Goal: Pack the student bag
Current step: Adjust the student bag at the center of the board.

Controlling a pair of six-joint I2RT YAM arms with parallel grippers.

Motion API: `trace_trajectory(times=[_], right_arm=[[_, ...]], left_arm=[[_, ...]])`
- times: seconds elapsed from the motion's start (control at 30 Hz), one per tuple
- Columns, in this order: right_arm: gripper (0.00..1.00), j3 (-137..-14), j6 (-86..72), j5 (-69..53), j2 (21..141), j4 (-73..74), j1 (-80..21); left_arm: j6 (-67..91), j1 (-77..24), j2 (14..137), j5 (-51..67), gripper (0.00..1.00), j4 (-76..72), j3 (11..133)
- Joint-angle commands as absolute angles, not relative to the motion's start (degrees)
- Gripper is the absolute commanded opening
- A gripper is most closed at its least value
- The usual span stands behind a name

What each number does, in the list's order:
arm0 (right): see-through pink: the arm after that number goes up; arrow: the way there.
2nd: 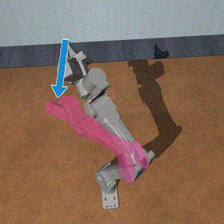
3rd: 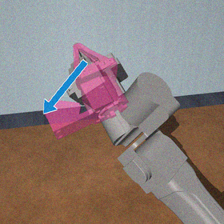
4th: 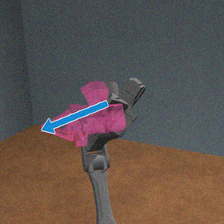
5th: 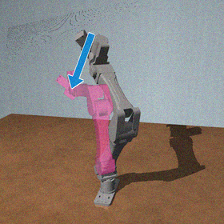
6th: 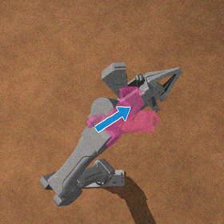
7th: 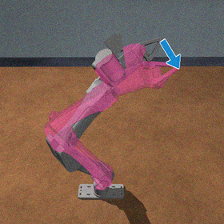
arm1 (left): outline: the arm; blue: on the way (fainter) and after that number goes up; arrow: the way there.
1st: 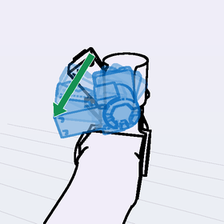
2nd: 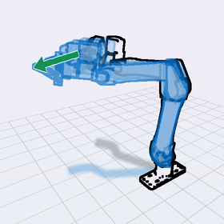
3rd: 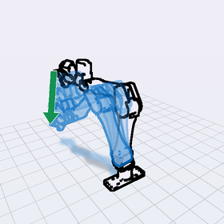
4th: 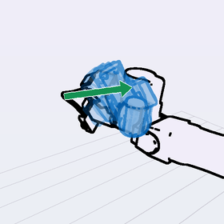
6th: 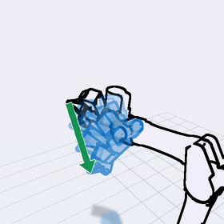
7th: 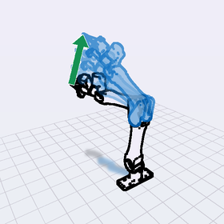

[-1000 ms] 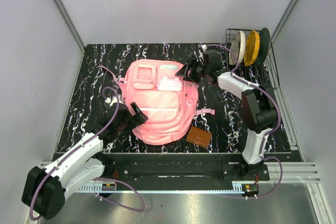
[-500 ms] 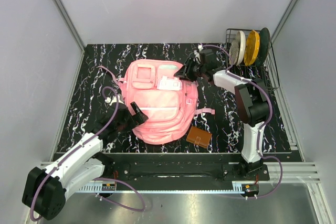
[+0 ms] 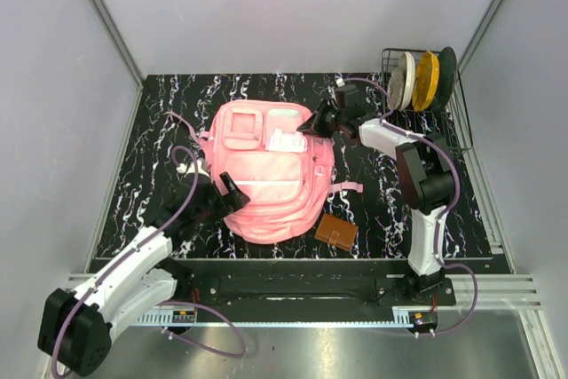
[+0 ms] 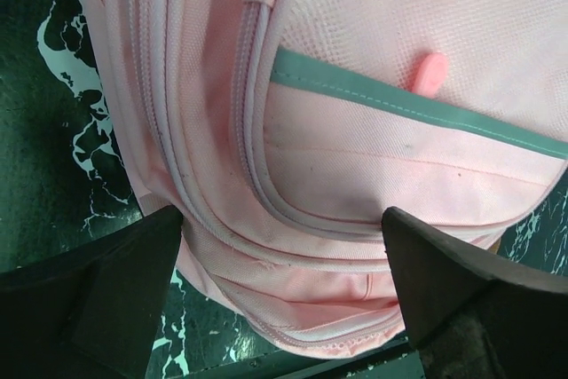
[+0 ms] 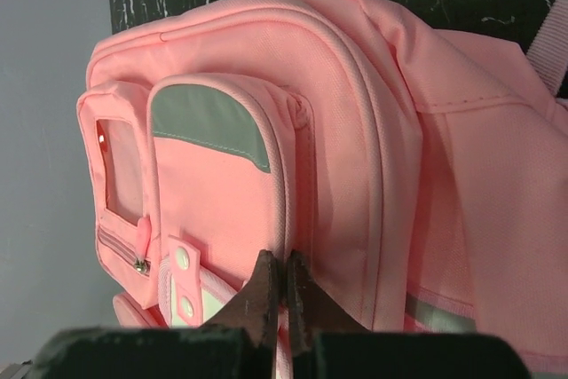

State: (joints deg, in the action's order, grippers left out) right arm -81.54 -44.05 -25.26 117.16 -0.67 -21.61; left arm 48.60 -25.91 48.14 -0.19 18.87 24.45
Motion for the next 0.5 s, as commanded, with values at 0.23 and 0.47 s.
trace_trajectory(times=[0.23, 0.47], right_arm=[[0.0, -65.67, -72.76, -3.45, 103.45, -13.62, -17.31], [0.0, -58.2, -81.38, 3.95, 99.5, -12.23, -19.86]], left_arm=[[42.28, -25.49, 38.15, -4.93, 0.99, 25.49, 40.15], [38.5, -29.26, 42.71, 2.29, 0.99, 21.98, 39.99]])
